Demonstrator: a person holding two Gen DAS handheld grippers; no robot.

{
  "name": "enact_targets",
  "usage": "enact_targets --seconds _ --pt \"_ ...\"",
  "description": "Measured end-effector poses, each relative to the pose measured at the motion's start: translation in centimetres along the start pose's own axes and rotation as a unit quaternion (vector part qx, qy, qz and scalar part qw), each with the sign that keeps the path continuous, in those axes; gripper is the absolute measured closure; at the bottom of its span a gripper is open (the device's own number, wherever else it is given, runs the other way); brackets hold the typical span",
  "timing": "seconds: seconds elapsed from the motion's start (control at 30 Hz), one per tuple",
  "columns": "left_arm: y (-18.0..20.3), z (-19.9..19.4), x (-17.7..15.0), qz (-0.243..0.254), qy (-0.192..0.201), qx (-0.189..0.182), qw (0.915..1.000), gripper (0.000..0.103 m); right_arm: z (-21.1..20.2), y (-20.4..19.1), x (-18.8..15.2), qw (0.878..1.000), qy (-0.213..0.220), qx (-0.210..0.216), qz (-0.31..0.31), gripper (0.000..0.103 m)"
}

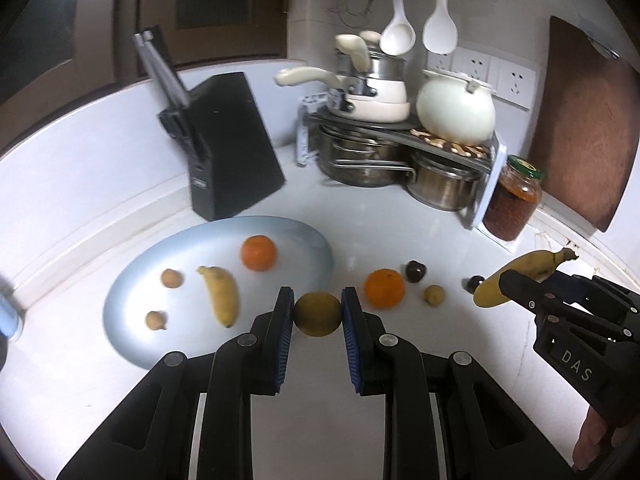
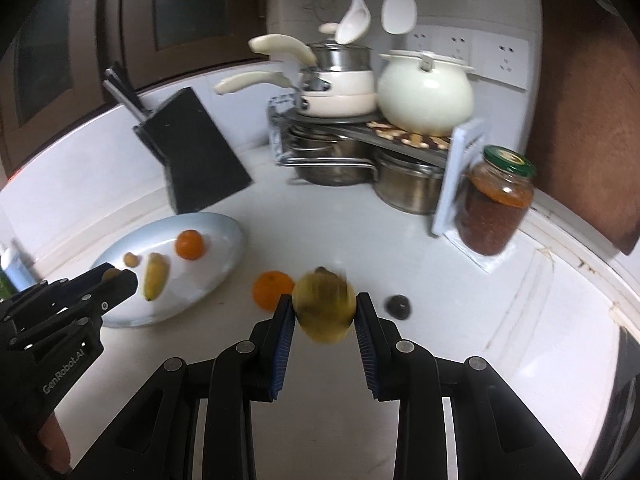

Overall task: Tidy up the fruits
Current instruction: 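Carry the banana in the right tool while the left tool carries the brown fruit over the plate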

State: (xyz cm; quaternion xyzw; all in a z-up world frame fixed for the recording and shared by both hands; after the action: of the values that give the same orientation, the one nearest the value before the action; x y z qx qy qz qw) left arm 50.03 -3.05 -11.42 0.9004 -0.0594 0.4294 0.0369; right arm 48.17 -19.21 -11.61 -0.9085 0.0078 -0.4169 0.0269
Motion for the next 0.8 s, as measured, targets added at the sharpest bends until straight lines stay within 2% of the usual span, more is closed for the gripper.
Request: enact_targets --seconds 0.4,0.8 --pt "-4.4 -1.6 -0.4 -0.030 0.012 0.028 0.9991 0.078 -0.1 -4.8 0.8 0.999 0.002 0.039 -0.029 0.071" --pt "-9.2 -1.4 -1.1 -0.056 0.006 0.066 0.9962 0.078 2.1 -9.9 1.5 0.994 -0.016 0.085 -0.061 0.071"
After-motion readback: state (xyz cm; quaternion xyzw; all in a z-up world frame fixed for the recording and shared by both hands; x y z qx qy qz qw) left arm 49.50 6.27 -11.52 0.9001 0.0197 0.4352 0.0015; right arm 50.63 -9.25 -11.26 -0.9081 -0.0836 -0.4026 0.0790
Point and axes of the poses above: each gripper's, at about its wrist camera, not at the fingertips, and z roughly the way its jaws point, y to its right, x to its top, the point moved 6 cm from there along z, roughly the way its jaws point, and after that the axes turned 2 degrees about x, right-handed, at the moved point
